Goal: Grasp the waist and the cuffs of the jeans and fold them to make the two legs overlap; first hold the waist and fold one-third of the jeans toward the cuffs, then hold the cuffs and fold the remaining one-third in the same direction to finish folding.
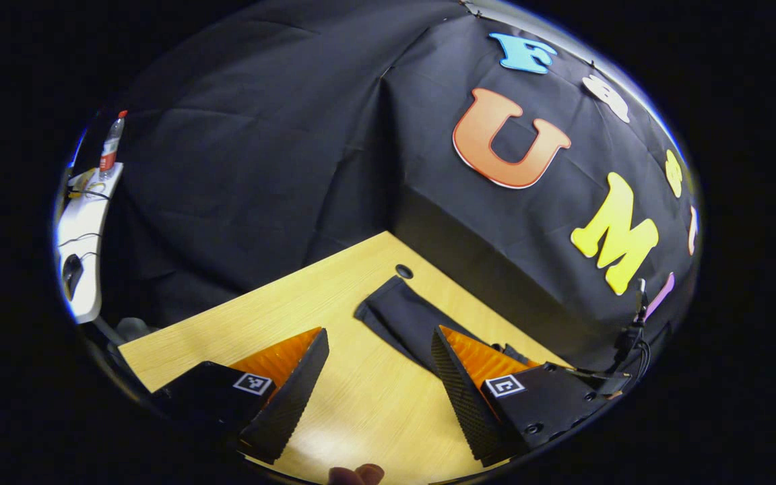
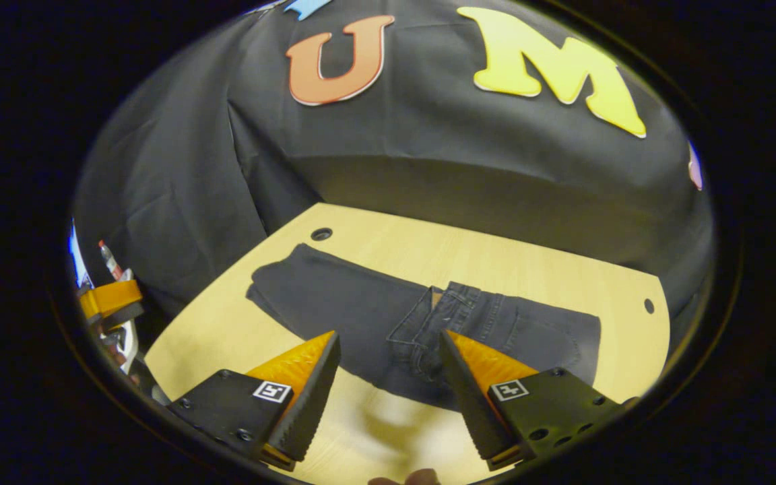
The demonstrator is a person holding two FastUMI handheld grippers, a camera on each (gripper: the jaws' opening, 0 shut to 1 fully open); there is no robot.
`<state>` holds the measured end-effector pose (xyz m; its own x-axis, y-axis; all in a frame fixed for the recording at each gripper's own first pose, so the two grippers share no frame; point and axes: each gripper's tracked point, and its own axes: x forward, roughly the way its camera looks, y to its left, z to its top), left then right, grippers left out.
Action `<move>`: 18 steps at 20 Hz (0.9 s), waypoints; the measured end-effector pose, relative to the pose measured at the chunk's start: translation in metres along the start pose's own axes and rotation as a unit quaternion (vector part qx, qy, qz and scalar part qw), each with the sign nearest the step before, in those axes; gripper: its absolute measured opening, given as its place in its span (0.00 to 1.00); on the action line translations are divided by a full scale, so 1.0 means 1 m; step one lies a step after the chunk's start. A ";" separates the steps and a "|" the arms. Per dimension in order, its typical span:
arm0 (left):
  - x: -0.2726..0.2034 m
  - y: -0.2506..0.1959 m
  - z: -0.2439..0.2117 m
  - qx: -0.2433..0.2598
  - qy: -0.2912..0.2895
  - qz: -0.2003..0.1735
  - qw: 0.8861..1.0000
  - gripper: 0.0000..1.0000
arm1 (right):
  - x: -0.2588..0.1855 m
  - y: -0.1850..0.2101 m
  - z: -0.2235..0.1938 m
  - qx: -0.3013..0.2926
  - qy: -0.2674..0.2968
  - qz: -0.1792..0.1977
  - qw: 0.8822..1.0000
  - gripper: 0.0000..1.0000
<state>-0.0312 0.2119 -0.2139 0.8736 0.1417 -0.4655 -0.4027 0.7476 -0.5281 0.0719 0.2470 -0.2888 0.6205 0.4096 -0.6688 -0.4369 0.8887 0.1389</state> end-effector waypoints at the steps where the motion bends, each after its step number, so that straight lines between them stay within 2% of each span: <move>1: 0.010 0.000 0.003 -0.013 0.001 -0.008 1.000 0.99 | -0.014 -0.008 0.003 0.006 -0.003 -0.001 1.000 0.92; 4: 0.049 -0.009 0.002 -0.060 0.012 -0.046 0.997 0.99 | -0.054 -0.037 0.012 0.009 -0.013 -0.014 1.000 0.91; 8: 0.097 -0.012 -0.022 -0.130 0.050 -0.054 0.989 0.99 | -0.103 -0.078 0.026 0.018 -0.030 -0.038 0.999 0.89; 9: 0.105 -0.015 -0.023 -0.160 0.055 -0.060 0.984 1.00 | -0.112 -0.085 0.030 0.023 -0.033 -0.042 0.998 0.92; 11: 0.119 -0.014 -0.028 -0.206 0.060 -0.054 0.975 0.99 | -0.126 -0.104 0.040 0.033 -0.041 -0.055 0.997 0.95; 14: 0.133 -0.002 -0.036 -0.246 0.072 -0.036 0.966 0.99 | -0.139 -0.132 0.048 0.055 -0.049 -0.078 0.994 0.89; 18: 0.153 0.008 -0.041 -0.311 0.083 -0.020 0.947 0.99 | -0.149 -0.148 0.049 0.064 -0.050 -0.092 0.992 0.92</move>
<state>0.0877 0.2126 -0.3183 0.8572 -0.0200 -0.5146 -0.4987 0.2169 -0.8392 0.0759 0.0646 -0.1733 0.7459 0.2505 -0.6171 -0.2283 0.9666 0.1165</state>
